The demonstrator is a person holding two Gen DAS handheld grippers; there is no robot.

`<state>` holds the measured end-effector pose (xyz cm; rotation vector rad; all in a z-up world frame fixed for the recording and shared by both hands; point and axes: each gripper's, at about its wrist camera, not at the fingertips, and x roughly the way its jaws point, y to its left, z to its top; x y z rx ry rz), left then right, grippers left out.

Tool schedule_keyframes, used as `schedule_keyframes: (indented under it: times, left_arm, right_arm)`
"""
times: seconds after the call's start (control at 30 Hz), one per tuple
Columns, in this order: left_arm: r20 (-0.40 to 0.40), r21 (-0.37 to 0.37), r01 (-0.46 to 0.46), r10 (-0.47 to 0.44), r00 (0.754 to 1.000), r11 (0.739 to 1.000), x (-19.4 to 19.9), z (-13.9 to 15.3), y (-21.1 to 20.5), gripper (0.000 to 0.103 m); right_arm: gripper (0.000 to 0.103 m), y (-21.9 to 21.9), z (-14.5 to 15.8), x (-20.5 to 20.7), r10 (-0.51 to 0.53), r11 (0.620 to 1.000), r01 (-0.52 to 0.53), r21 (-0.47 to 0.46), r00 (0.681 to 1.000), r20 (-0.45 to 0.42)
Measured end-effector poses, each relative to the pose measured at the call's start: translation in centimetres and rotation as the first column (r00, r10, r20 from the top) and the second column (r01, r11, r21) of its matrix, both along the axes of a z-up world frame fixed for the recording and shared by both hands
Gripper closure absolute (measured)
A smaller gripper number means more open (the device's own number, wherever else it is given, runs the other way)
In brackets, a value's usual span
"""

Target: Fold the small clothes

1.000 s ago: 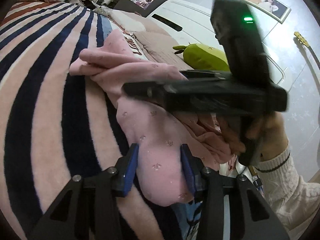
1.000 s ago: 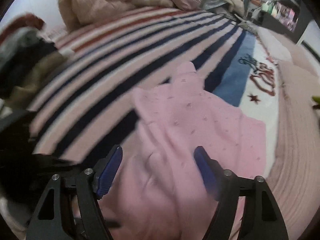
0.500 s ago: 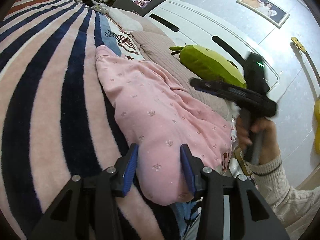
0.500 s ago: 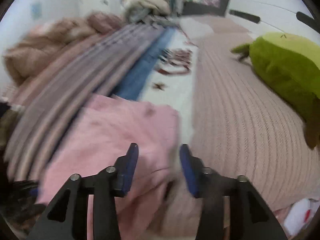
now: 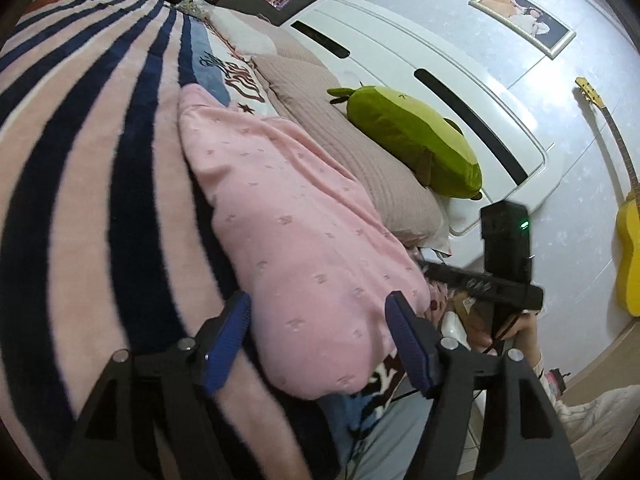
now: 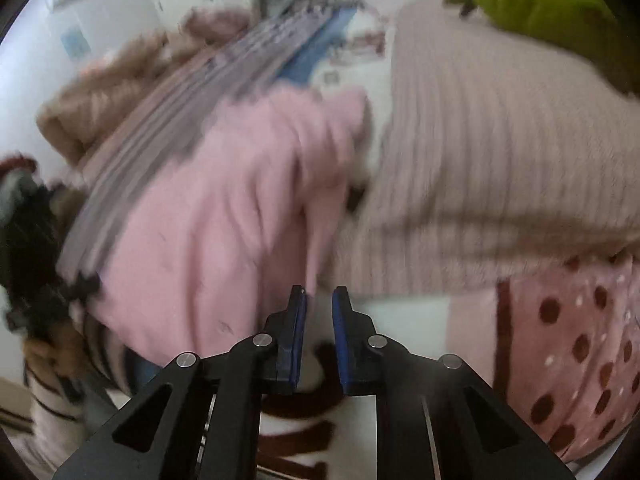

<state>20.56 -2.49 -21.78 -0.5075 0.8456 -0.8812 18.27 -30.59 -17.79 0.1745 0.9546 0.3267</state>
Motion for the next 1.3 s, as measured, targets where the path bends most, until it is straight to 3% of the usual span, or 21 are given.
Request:
schedule_keyframes:
  times: [0.03, 0.07, 0.1, 0.13, 0.17, 0.27, 0.37, 0.47, 0.53, 0.63, 0.7, 0.83, 0.97, 1.0, 1.07, 1.1, 1.17, 1.23, 1.3]
  left_arm:
    - [0.000, 0.019, -0.006, 0.006, 1.000, 1.000, 0.0, 0.0, -0.3, 0.038]
    - [-0.003, 0.056, -0.019, 0.019, 1.000, 0.998, 0.0, 0.0, -0.8, 0.052]
    - [-0.005, 0.083, -0.033, 0.034, 0.999, 0.996, -0.1, -0.1, -1.0, 0.067]
    - [-0.009, 0.094, -0.043, 0.044, 0.999, 0.995, -0.1, -0.2, -1.1, 0.068]
    - [-0.003, 0.090, -0.041, 0.041, 0.999, 0.995, -0.4, -0.1, -0.9, 0.076]
    - [0.021, 0.108, -0.054, 0.052, 0.998, 0.993, -1.7, 0.9, 0.2, 0.079]
    - [0.053, 0.154, -0.029, 0.021, 0.998, 0.988, -4.2, 1.9, 1.8, 0.079]
    - [0.031, 0.173, -0.007, 0.002, 1.000, 0.985, -6.4, 2.1, 3.6, 0.078]
    - [0.004, 0.196, 0.020, -0.021, 1.000, 0.980, -7.2, 1.8, 4.1, 0.075]
    - [0.008, 0.203, 0.043, -0.046, 0.999, 0.978, -7.0, 2.5, 4.6, 0.051]
    - [0.036, 0.163, 0.021, -0.028, 0.999, 0.986, -6.1, 3.6, 5.7, 0.035]
    - [0.020, 0.146, -0.012, 0.009, 1.000, 0.989, -2.6, 4.3, 6.3, 0.033]
    - [-0.081, 0.187, -0.008, 0.024, 0.996, 0.982, 2.0, 1.5, 4.7, 0.034]
    - [-0.106, 0.191, -0.006, 0.027, 0.994, 0.981, 2.9, 0.7, 4.2, 0.041]
    - [-0.158, 0.162, -0.013, 0.039, 0.987, 0.987, 4.7, -1.0, 3.6, 0.053]
    - [-0.170, 0.129, -0.021, 0.044, 0.984, 0.991, 5.4, -1.3, 3.5, 0.069]
    - [-0.211, 0.085, -0.005, 0.023, 0.977, 0.996, 6.2, -1.7, 3.1, 0.090]
    - [-0.181, 0.136, -0.002, 0.026, 0.983, 0.991, 6.2, -1.1, 2.2, 0.094]
    - [-0.132, 0.170, -0.005, 0.028, 0.991, 0.985, 5.4, 0.3, 1.9, 0.095]
  right_arm:
    - [0.077, 0.0, 0.7, -0.2, 0.001, 1.000, -0.001, 0.020, 1.000, 0.017]
    - [0.065, 0.0, 1.0, -0.2, 0.001, 1.000, -0.002, 0.030, 1.000, 0.027]
    - [0.062, -0.1, 1.5, -0.6, -0.004, 0.999, 0.002, 0.039, 0.999, 0.052]
    - [0.061, -0.3, 2.0, -0.9, -0.016, 0.999, 0.012, 0.049, 0.997, 0.079]
    - [0.059, -0.8, 2.2, -1.1, -0.023, 0.998, 0.017, 0.062, 0.996, 0.090]
    - [0.057, -1.2, 1.7, -1.0, -0.017, 0.993, 0.011, 0.116, 0.998, 0.059]
    - [0.057, -1.0, 0.4, -1.1, 0.022, 0.989, -0.024, 0.147, 1.000, 0.017]
    - [0.056, -0.9, -0.6, -1.2, 0.049, 0.974, -0.044, 0.224, 0.999, -0.019]
    - [0.048, -0.8, -1.3, -1.1, 0.053, 0.965, -0.044, 0.257, 0.998, -0.028]
    - [0.031, -0.5, -1.9, -0.7, 0.063, 0.955, -0.046, 0.294, 0.997, -0.048]
    - [0.027, -0.2, -2.1, -0.1, 0.073, 0.944, -0.046, 0.328, 0.995, -0.070]
    - [0.023, 0.6, -2.6, 1.1, 0.103, 0.919, -0.054, 0.391, 0.989, -0.106]
    - [0.018, 2.0, -4.3, 2.6, 0.124, 0.934, -0.055, 0.354, 0.977, -0.176]
    - [0.016, 2.2, -4.8, 3.0, 0.130, 0.928, -0.054, 0.369, 0.974, -0.183]
    - [0.023, 2.3, -5.2, 3.6, 0.132, 0.913, -0.055, 0.404, 0.977, -0.165]
    - [0.029, 2.3, -5.3, 4.1, 0.132, 0.908, -0.053, 0.416, 0.978, -0.164]
    - [0.057, 2.7, -5.9, 4.8, 0.138, 0.895, -0.042, 0.444, 0.973, -0.185]
    - [0.073, 3.6, -7.0, 5.8, 0.163, 0.868, -0.033, 0.495, 0.962, -0.221]
    - [0.078, 4.2, -6.8, 6.1, 0.160, 0.867, -0.036, 0.497, 0.965, -0.210]
